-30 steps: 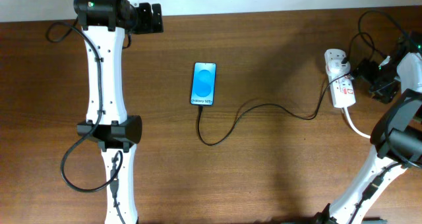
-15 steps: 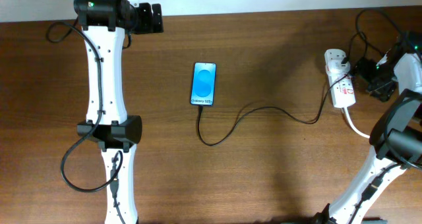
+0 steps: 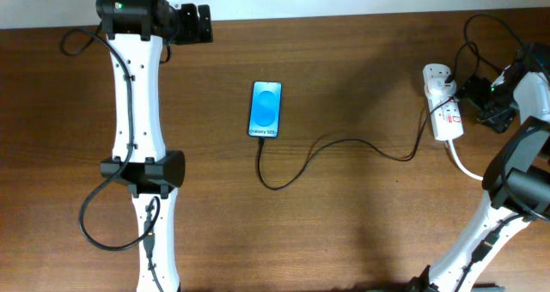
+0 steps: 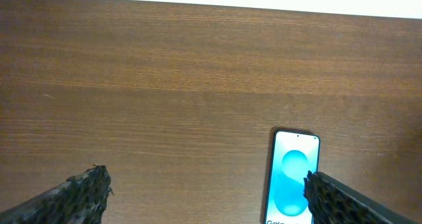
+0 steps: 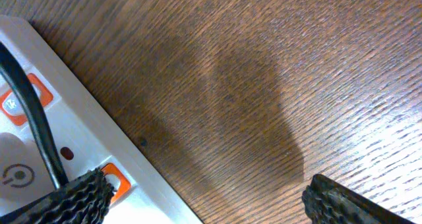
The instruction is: Plug charger to phone and switch on socket
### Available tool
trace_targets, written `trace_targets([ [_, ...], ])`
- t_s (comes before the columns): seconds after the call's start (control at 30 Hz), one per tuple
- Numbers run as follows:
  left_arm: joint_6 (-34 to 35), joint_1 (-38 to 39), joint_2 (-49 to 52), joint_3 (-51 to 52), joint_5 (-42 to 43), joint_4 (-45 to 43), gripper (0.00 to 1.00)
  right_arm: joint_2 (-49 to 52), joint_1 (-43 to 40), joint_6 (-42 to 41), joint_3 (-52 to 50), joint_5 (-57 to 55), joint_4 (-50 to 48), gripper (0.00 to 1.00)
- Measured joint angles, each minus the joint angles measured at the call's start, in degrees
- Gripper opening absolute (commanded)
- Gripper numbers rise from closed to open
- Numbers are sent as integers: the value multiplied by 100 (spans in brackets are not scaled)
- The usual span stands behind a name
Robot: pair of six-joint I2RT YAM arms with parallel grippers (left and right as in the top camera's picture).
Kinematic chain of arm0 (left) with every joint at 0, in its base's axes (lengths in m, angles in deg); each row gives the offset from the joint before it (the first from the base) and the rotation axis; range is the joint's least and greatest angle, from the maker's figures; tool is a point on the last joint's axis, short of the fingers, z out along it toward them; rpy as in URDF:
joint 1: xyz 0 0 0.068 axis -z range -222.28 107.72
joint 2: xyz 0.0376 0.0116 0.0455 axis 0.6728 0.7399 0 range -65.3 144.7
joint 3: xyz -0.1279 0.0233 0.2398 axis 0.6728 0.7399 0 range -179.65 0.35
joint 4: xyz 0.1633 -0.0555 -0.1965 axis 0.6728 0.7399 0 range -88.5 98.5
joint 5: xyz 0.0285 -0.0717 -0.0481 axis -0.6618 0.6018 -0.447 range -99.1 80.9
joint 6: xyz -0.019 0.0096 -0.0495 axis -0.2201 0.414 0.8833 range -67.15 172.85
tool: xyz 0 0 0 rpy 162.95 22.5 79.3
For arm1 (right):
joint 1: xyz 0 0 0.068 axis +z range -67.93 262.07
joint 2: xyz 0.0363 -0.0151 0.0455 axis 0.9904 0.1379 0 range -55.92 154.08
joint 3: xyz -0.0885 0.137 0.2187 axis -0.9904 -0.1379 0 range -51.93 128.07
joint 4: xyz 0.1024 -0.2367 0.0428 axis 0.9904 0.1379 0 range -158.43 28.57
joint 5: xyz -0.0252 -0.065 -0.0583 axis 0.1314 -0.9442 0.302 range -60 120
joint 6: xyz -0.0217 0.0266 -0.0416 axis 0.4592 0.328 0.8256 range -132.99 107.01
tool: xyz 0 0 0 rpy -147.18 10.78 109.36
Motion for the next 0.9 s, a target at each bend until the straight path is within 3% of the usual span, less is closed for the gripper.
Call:
trace_targets([
  [0.9, 0, 0, 0, 0, 0, 0, 99, -42, 28, 334, -11, 20, 133, 99],
])
